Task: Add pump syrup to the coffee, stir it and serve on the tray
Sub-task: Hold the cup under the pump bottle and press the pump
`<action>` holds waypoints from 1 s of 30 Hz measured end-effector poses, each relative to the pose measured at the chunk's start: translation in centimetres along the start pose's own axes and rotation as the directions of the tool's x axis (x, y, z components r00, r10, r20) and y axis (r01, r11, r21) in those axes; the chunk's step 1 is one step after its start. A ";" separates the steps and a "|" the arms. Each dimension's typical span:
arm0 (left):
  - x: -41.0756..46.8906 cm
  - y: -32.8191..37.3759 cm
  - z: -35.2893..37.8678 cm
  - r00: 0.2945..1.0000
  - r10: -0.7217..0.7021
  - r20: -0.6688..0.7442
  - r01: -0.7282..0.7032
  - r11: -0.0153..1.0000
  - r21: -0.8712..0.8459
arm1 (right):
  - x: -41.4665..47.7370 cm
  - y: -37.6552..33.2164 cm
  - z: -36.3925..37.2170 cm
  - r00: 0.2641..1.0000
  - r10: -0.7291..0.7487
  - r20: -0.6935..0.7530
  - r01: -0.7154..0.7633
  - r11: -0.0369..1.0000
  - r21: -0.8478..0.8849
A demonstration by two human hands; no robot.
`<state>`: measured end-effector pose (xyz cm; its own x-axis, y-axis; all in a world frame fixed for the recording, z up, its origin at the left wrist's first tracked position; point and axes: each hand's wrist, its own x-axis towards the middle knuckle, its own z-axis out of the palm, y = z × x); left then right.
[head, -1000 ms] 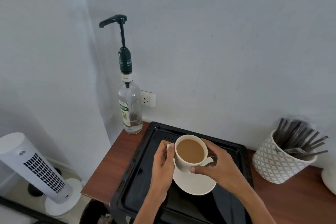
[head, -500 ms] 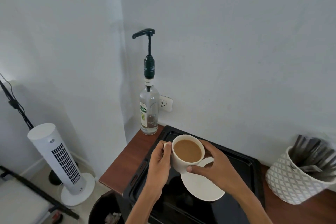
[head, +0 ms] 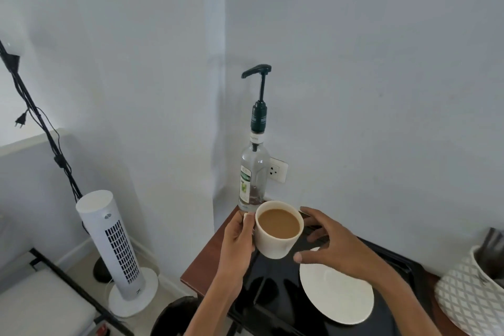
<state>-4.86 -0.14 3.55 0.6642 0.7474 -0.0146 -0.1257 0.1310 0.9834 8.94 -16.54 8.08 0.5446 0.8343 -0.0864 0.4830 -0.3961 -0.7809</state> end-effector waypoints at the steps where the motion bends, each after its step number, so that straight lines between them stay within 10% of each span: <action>1: 0.4 0.4 -0.6 1.000 -0.002 -0.008 0.002 1.000 -0.004 | 0.5 -0.5 -0.6 0.999 0.019 0.026 -0.018 0.999 -0.039; 12: 6.5 7.1 -5.7 0.992 0.128 0.009 -0.128 0.989 0.071 | 10.4 -12.3 -7.4 0.939 -0.148 -0.312 0.091 0.977 -0.190; 30: 13.1 15.6 -4.5 0.978 0.203 0.043 -0.204 0.978 0.028 | 20.5 -24.6 -9.8 0.874 -0.216 -0.436 0.154 0.973 -0.174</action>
<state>-1.43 14.68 17.83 0.6559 0.7297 0.1932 -0.2378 -0.0432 0.9704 14.91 6.51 31.54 0.6702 0.6474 0.3629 0.6730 -0.3239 -0.6650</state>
